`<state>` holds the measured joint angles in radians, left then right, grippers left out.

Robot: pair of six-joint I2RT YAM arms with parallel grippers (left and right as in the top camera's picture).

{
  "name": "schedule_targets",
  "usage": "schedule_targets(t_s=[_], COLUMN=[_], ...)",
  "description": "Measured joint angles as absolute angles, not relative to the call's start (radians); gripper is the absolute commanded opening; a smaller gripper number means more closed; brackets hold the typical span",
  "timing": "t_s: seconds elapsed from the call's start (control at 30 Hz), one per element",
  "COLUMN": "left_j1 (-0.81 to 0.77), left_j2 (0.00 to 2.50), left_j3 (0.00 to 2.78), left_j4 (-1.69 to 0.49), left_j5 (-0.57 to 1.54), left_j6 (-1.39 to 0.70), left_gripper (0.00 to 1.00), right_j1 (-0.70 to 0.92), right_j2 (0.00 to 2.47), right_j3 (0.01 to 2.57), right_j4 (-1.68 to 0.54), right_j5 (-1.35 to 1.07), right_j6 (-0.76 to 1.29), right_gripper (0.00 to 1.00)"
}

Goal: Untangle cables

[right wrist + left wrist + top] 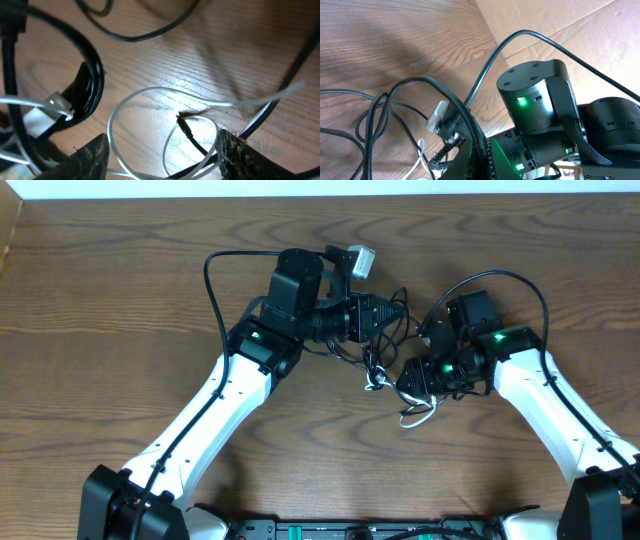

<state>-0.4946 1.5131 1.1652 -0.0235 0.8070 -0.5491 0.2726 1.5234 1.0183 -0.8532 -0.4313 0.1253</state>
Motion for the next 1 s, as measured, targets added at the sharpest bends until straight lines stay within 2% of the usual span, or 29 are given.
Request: schedule_targets(t_s=[0.37,0.4,0.53,0.6,0.63,0.77,0.8,0.93,1.0], left_j1=[-0.495,-0.495,-0.495,-0.495,-0.495,-0.495,-0.495,-0.495,-0.495], left_j2=[1.513,1.513,1.513,1.513,1.513,1.513,1.513,1.513,1.513], left_j3=[1.165,1.165,1.165,1.165,1.165,1.165,1.165,1.165,1.165], left_j4=[-0.03,-0.034,-0.1,-0.142,-0.162,-0.232,-0.253,-0.334,-0.363], left_j5=[0.807,0.807,0.804,0.786,0.774,0.714,0.694,0.598,0.562], left_j6=[-0.546,-0.545,-0.511,-0.489,-0.478,-0.428,-0.413,-0.364,-0.346], left_gripper=[0.08,0.08,0.08,0.08,0.08,0.08,0.13,0.63,0.75], right_j1=[0.273,0.273,0.273,0.273,0.273,0.273,0.273,0.273,0.273], right_j2=[1.523,1.523,1.523,1.523,1.523,1.523,1.523,1.523,1.523], right_j3=[1.018,1.018,1.018,1.018,1.017,1.017,1.017,1.017,1.017], right_j4=[-0.867,-0.867,-0.859,-0.841,-0.832,-0.799,-0.79,-0.76,-0.761], right_j5=[-0.607,-0.626,-0.669,-0.667,-0.662,-0.656,-0.654,-0.613,-0.579], right_j6=[-0.127,-0.146,-0.209,-0.226,-0.232,-0.241,-0.242,-0.221,-0.204], right_gripper=[0.74,0.7,0.32,0.17,0.03,0.01,0.01,0.01,0.01])
